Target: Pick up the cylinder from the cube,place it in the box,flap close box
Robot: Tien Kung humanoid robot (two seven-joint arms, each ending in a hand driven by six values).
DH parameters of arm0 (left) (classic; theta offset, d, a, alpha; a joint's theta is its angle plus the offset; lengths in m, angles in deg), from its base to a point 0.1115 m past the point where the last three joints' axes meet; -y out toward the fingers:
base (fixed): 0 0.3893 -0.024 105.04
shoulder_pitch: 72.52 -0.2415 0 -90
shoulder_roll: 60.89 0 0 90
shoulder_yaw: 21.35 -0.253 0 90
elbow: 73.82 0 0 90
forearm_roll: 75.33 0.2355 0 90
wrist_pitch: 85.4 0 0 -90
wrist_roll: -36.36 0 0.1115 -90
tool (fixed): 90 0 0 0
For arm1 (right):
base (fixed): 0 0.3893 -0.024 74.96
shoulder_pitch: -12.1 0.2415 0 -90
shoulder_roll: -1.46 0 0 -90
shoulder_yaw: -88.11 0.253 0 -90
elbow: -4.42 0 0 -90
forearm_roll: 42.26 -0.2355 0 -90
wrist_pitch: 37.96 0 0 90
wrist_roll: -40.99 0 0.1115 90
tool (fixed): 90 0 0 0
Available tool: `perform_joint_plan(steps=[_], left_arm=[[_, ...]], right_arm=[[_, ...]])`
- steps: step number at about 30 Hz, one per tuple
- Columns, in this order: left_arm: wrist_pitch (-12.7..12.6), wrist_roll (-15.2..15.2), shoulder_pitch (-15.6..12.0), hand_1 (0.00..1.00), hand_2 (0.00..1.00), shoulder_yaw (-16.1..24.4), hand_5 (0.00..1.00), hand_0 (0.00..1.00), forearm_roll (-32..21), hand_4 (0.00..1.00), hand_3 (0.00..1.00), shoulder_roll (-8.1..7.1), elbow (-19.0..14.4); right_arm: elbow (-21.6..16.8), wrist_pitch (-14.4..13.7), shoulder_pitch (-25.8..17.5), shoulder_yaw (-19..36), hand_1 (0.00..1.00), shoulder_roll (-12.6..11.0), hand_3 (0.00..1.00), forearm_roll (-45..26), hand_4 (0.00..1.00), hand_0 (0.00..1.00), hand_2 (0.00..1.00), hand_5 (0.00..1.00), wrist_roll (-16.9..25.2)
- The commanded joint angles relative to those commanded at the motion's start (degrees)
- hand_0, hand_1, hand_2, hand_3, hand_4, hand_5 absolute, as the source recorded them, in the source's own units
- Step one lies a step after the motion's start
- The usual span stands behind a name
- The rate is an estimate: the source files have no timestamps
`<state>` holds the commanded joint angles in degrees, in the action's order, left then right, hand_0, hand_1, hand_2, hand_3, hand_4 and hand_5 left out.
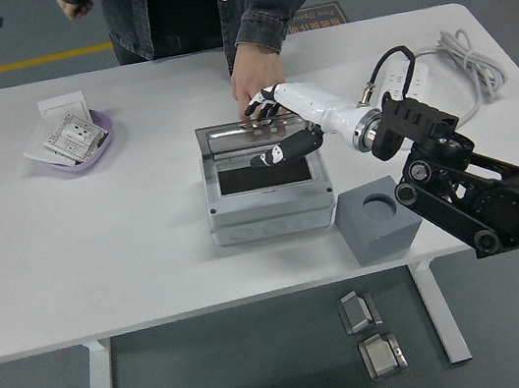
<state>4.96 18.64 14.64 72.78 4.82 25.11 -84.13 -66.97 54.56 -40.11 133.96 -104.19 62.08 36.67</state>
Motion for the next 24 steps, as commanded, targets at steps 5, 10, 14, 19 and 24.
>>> perform_joint_plan(steps=[5, 10, 14, 19, 24], left_arm=[[0.0, 0.0, -0.1, 0.617, 0.564, 0.1, 0.266, 0.635, 0.0, 0.661, 0.595, 0.03, 0.0], [0.0, 0.0, -0.1, 0.617, 0.564, 0.1, 0.266, 0.635, 0.1, 0.661, 0.595, 0.07, 0.0], [0.0, 0.0, -0.2, 0.618, 0.564, 0.1, 0.264, 0.636, -0.1, 0.661, 0.595, 0.19, 0.0], [0.0, -0.1, -0.3, 0.617, 0.564, 0.3, 0.263, 0.635, 0.1, 0.660, 0.595, 0.30, 0.0], [0.0, -0.2, -0.4, 0.618, 0.564, 0.5, 0.264, 0.635, 0.3, 0.661, 0.595, 0.32, 0.0]], right_arm=[[-3.2, 0.5, -1.5, -0.7, 0.679, -1.0, 0.750, 0.5, 0.963, 0.768, 0.685, 0.400, -0.7], [-4.7, 0.6, -2.8, -0.6, 0.679, -1.1, 0.750, 0.7, 0.963, 0.768, 0.685, 0.400, -1.0], [-5.8, 0.6, -4.4, -0.5, 0.677, -1.3, 0.750, 1.0, 0.962, 0.763, 0.684, 0.401, -1.3], [-7.5, 0.7, -6.0, -0.4, 0.675, -1.7, 0.750, 1.3, 0.962, 0.759, 0.684, 0.403, -1.6], [-8.1, 0.8, -7.0, -0.3, 0.673, -1.8, 0.750, 1.6, 0.960, 0.750, 0.683, 0.403, -1.7]])
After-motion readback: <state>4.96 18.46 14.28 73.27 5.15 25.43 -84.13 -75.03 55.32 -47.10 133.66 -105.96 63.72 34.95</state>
